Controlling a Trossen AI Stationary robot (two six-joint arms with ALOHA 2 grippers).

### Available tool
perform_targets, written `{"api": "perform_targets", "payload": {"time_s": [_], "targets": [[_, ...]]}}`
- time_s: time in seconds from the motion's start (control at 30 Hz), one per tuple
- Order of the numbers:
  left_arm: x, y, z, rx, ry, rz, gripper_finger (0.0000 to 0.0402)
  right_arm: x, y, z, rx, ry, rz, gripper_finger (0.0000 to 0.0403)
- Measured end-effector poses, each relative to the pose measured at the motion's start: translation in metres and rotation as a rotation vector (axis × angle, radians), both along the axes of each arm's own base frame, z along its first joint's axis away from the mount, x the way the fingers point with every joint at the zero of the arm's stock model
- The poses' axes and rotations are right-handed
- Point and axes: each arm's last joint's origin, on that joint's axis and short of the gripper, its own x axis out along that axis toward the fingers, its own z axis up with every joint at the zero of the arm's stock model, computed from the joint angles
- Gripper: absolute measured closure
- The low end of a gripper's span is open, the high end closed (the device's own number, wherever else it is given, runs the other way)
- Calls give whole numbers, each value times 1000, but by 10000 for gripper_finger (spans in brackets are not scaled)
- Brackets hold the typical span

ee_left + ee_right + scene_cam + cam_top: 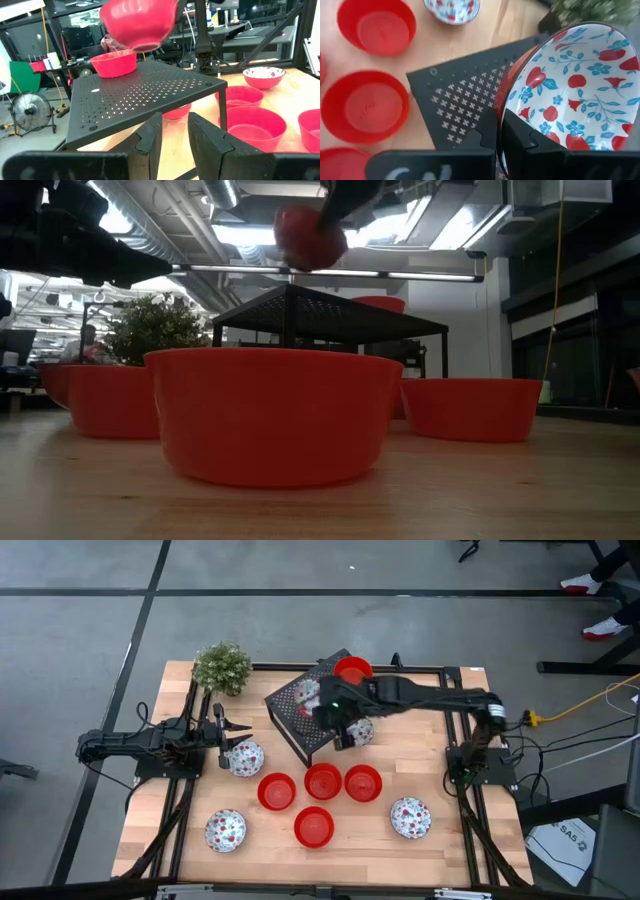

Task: Pick & Place Mini bowls
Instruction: Put the white patterned bowl on the shelf

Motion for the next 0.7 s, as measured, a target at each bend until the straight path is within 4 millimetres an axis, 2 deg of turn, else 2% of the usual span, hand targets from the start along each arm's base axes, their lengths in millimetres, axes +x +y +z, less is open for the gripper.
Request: {"api": "perform_targets", "payload": {"time_s": [0.33, 0.5, 0.7], "targets": [[0, 0, 0, 0, 0, 0, 313, 31, -16, -12, -1, 150, -16, 391], [0, 0, 0, 0, 0, 0, 313, 35, -17, -21, 3, 189, -15, 391], [0, 0, 0, 0, 0, 0, 313, 35, -16, -23, 22, 200, -9, 385]]}}
